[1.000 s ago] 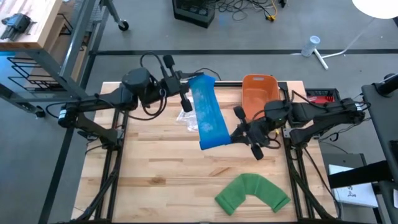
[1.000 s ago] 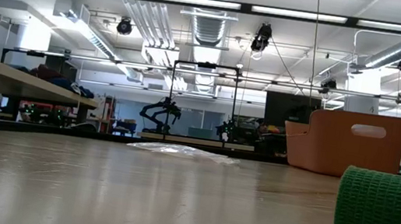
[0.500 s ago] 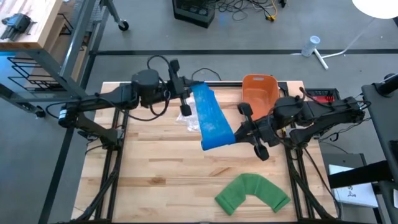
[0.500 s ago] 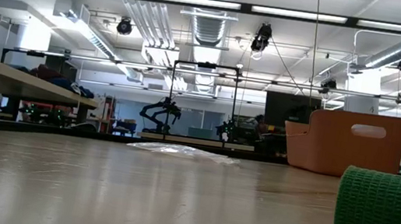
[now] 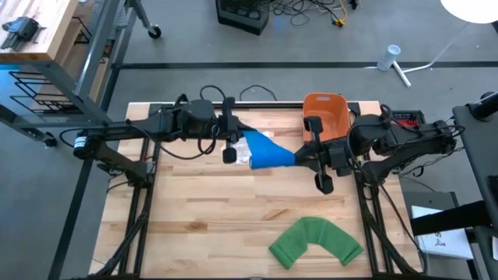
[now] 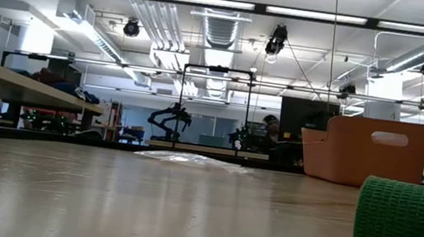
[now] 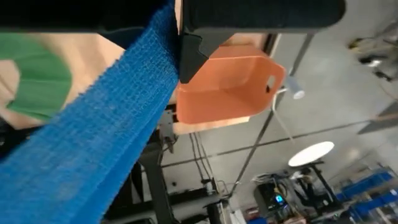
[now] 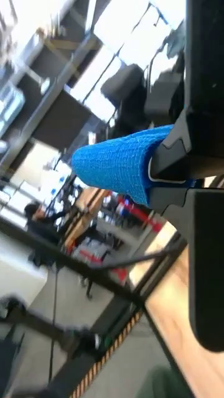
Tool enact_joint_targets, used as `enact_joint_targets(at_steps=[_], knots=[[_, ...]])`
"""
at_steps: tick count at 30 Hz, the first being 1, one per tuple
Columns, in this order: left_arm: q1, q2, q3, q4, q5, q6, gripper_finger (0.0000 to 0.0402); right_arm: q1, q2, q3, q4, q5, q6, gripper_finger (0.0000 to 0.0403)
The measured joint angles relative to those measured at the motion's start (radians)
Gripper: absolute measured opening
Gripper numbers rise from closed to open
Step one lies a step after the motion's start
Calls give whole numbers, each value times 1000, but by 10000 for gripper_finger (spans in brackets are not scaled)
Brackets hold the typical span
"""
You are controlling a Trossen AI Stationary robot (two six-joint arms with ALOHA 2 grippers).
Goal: Roll bandage
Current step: Roll the blue bandage
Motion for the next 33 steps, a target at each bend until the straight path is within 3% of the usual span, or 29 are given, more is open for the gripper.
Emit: enact_joint_targets(at_steps=[7,19,33], knots=[[-60,-2,-58,51,23,-50,0,-2,15,0,32,182,-92,0],[-132,-47,-63,61,17,-170,0,-2,13,-7,36,339,-236,0],[-147,-49,-62,155,19,-200,0,-95,13,-37,78,361,-269,0]])
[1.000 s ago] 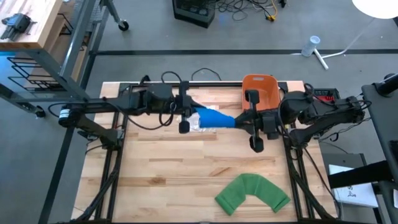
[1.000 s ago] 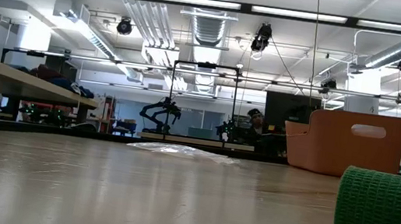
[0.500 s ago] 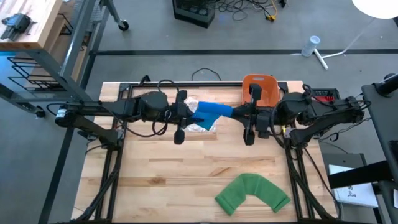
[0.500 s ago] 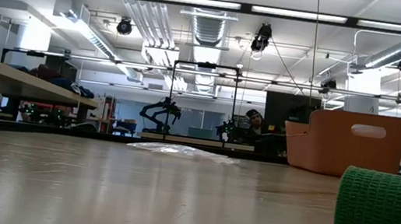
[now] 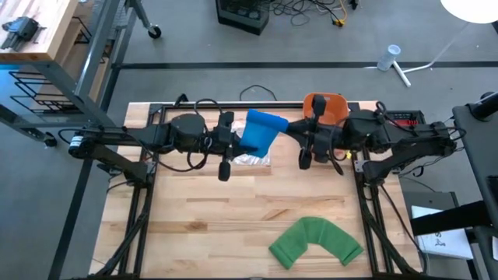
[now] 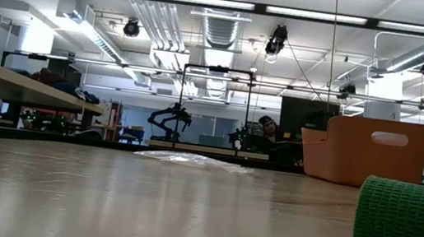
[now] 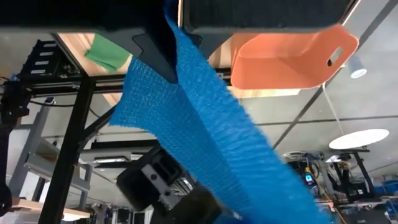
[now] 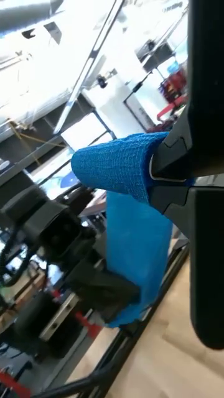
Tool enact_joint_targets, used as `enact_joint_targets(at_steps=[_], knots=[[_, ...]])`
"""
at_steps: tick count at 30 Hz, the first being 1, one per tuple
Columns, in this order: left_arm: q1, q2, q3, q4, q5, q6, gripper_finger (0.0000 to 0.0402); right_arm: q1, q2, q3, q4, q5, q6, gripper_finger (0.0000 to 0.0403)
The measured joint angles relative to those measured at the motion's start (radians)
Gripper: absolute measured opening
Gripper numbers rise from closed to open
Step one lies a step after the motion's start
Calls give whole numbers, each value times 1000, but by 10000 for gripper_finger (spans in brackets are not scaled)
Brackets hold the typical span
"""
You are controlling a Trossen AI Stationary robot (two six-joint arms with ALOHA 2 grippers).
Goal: Roll bandage
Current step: Roll the blue bandage
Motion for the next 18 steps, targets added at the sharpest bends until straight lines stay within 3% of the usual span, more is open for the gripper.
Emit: enact_joint_targets(at_steps=[7,18], knots=[[-31,0,0,-1,0,0,0,-38,0,-14,-4,68,16,0],[-42,-8,4,1,0,0,0,-47,11,-31,-32,72,32,0]])
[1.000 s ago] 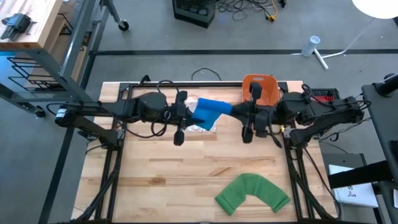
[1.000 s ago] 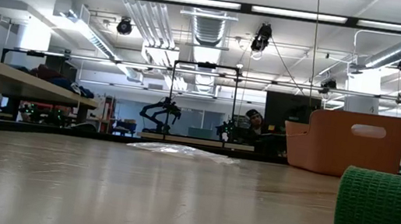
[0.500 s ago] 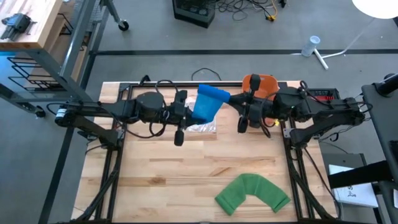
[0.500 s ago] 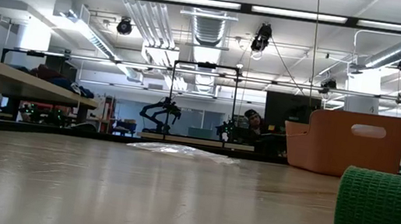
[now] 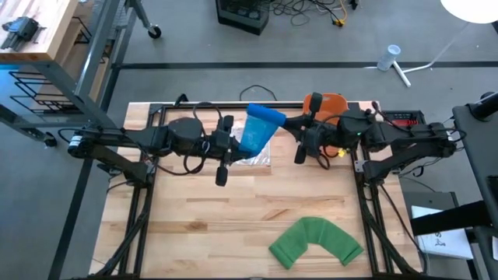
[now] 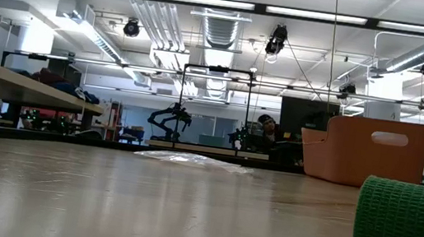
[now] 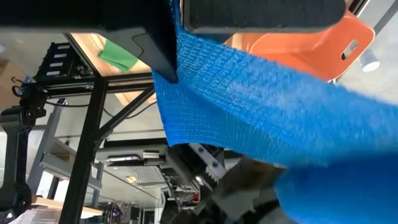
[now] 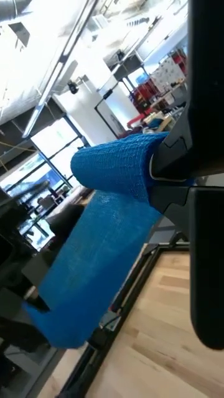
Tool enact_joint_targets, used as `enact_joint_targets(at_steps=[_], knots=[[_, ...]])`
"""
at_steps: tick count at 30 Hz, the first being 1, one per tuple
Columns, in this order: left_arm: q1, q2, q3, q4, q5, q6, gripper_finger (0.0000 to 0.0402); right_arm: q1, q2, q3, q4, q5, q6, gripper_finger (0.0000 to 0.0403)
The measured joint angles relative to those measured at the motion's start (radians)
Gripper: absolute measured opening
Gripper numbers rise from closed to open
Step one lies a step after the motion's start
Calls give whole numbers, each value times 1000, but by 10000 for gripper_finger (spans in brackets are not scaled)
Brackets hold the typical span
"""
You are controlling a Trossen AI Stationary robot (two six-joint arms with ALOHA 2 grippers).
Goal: Roll bandage
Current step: Roll the blue bandage
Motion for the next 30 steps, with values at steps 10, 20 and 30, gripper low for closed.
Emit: enact_joint_targets(at_steps=[10,20,30], knots=[[0,-10,1,-41,0,0,0,-3,73,-6,-55,2,15,0],[0,-52,1,-97,-33,-27,0,-2,73,-8,-153,-71,85,0],[1,-52,2,-94,-166,-35,18,-2,112,-27,-157,-130,209,0]])
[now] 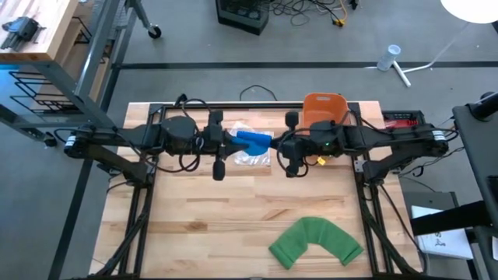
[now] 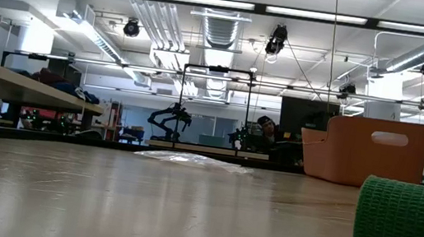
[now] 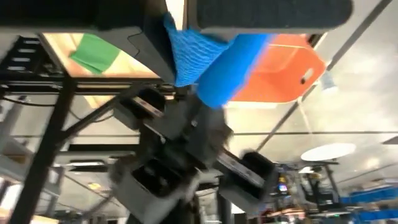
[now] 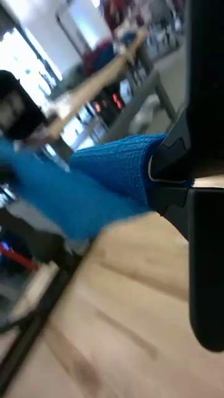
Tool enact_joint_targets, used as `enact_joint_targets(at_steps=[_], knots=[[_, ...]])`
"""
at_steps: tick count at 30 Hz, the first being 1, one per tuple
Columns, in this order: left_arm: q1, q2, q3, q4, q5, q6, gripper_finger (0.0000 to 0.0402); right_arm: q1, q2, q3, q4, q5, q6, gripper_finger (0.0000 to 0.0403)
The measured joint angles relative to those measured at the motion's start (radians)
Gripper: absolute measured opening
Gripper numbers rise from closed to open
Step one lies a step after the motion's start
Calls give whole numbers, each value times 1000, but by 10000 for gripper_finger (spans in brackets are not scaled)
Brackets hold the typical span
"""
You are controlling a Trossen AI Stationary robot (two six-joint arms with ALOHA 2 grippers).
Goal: Roll bandage
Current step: Roll the blue bandage
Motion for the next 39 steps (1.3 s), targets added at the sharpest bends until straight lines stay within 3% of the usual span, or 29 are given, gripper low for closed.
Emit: enact_joint_targets(at_steps=[10,13,18,24,32,39], knots=[[3,0,0,-4,-49,-17,79,6,49,-6,-11,-137,183,0],[7,0,0,-28,-122,-60,98,8,63,-3,20,-203,280,0],[7,0,-1,-88,-223,-101,133,10,64,1,12,-212,381,0],[9,18,-1,-149,-224,-197,187,11,58,11,10,-220,425,0],[10,28,-3,-137,-162,-208,266,11,90,-2,0,-221,415,0],[10,32,-6,-180,-92,-235,311,11,124,-3,4,-329,487,0]])
